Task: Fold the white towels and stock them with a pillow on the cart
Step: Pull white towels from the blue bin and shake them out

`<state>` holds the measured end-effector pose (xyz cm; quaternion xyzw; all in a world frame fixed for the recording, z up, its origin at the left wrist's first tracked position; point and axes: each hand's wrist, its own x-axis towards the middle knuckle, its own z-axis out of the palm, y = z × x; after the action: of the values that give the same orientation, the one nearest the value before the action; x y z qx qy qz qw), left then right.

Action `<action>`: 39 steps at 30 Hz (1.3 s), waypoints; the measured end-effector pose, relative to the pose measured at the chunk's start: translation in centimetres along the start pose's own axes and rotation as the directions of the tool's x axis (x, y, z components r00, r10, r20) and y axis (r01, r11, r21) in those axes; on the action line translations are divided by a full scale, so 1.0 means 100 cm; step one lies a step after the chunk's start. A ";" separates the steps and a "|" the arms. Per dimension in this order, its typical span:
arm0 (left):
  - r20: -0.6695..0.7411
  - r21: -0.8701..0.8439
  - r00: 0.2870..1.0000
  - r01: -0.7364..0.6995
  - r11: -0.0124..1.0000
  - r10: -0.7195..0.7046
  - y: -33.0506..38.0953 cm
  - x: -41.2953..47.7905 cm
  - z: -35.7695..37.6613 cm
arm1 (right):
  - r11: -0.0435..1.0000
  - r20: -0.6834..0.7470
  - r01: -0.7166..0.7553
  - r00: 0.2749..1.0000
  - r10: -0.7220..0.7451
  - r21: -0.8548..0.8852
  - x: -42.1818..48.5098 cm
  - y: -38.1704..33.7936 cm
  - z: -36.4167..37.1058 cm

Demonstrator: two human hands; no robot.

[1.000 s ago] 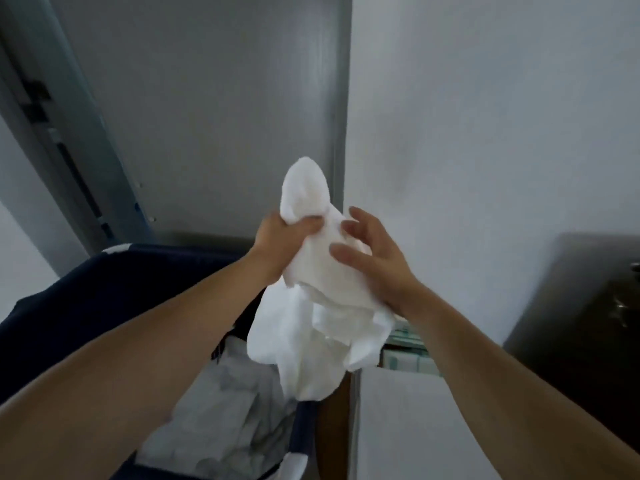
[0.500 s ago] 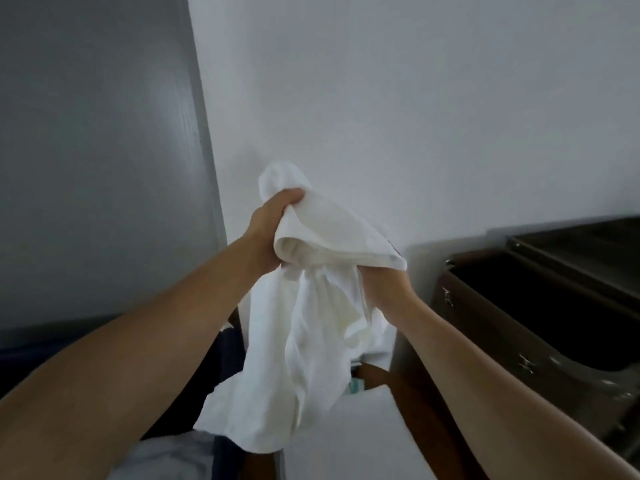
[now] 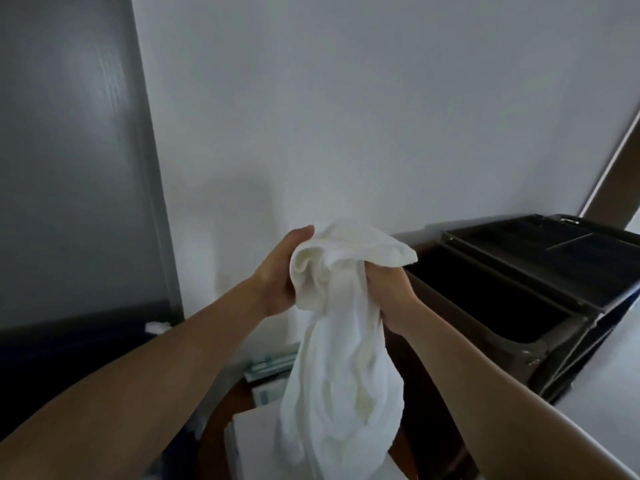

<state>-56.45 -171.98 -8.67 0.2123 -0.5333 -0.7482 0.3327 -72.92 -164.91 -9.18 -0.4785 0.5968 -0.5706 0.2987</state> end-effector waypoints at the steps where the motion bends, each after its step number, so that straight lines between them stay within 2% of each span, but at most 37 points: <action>1: 0.008 0.004 1.000 0.014 1.000 -0.014 -0.010 -0.001 -0.005 | 1.000 0.034 -0.022 0.999 0.023 -0.011 -0.001 0.006 -0.002; 4: 0.126 0.030 0.992 0.016 0.999 -0.020 -0.034 -0.011 -0.015 | 0.993 0.112 -0.037 0.992 0.050 -0.112 0.002 0.018 -0.008; 6: 0.125 0.106 0.992 -0.004 0.994 -0.009 -0.045 -0.017 -0.015 | 0.983 0.128 -0.058 0.988 0.081 -0.174 0.011 0.024 -0.013; 8: -0.019 0.321 1.000 -0.013 0.947 0.020 -0.054 -0.020 -0.014 | 0.967 0.124 -0.101 0.983 0.133 -0.236 0.022 0.028 -0.018; 10: -0.214 0.494 0.976 0.073 0.866 0.040 -0.059 -0.019 -0.008 | 0.962 0.182 -0.116 0.970 0.163 -0.247 0.029 0.028 -0.023; 12: -0.477 0.545 0.873 0.205 0.813 0.099 -0.059 -0.011 -0.008 | 0.974 0.285 -0.091 0.947 0.150 -0.210 0.035 0.027 -0.030; 14: -0.683 0.454 0.724 0.311 0.835 0.101 -0.056 -0.007 -0.007 | 0.977 0.360 -0.058 0.924 0.130 -0.203 0.044 0.027 -0.041; 16: -0.764 0.381 0.642 0.369 0.848 0.064 -0.054 -0.007 -0.005 | 0.977 0.352 -0.032 0.930 0.106 -0.210 0.057 0.033 -0.052; 19: -0.800 0.406 0.596 0.441 0.800 0.077 -0.052 -0.010 0.004 | 0.947 0.348 0.054 0.935 0.063 -0.317 0.072 0.047 -0.061; 21: -0.787 0.469 0.599 0.426 0.773 0.147 -0.048 -0.010 0.014 | 0.909 0.465 0.127 0.882 0.080 -0.397 0.074 0.056 -0.063; 23: -0.737 0.563 0.632 0.381 0.734 0.237 -0.042 -0.011 0.023 | 0.868 0.573 0.189 0.810 0.127 -0.459 0.071 0.065 -0.060; 25: -0.693 0.613 0.659 0.322 0.721 0.294 -0.036 -0.011 0.032 | 0.834 0.617 0.260 0.778 0.117 -0.486 0.065 0.076 -0.055; 27: -0.695 0.600 0.657 0.309 0.738 0.291 -0.031 -0.008 0.037 | 0.854 0.611 0.241 0.784 0.109 -0.461 0.060 0.085 -0.050; 30: -0.717 0.614 0.630 0.365 0.700 0.299 -0.021 -0.004 0.041 | 0.886 0.559 0.164 0.820 0.122 -0.434 0.057 0.092 -0.047; 34: -0.717 0.634 0.616 0.381 0.673 0.326 -0.009 0.000 0.034 | 0.823 0.530 0.207 0.838 0.130 -0.530 0.058 0.087 -0.045; 36: -0.698 0.645 0.658 0.407 0.647 0.282 -0.013 0.004 0.031 | 0.891 0.532 0.199 0.845 0.054 -0.408 0.056 0.077 -0.040; 38: -0.673 0.642 0.710 0.425 0.638 0.205 -0.023 0.008 0.025 | 0.980 0.526 0.156 0.847 -0.069 -0.122 0.048 0.056 -0.033; 39: -0.664 0.636 0.728 0.431 0.640 0.169 -0.029 0.009 0.022 | 0.990 0.519 0.141 0.847 -0.115 -0.011 0.043 0.048 -0.030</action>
<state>-59.31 -170.58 -10.61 0.6266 -0.6184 -0.3493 0.3209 -78.30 -168.21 -12.53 -0.6598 0.4753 -0.4251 0.3975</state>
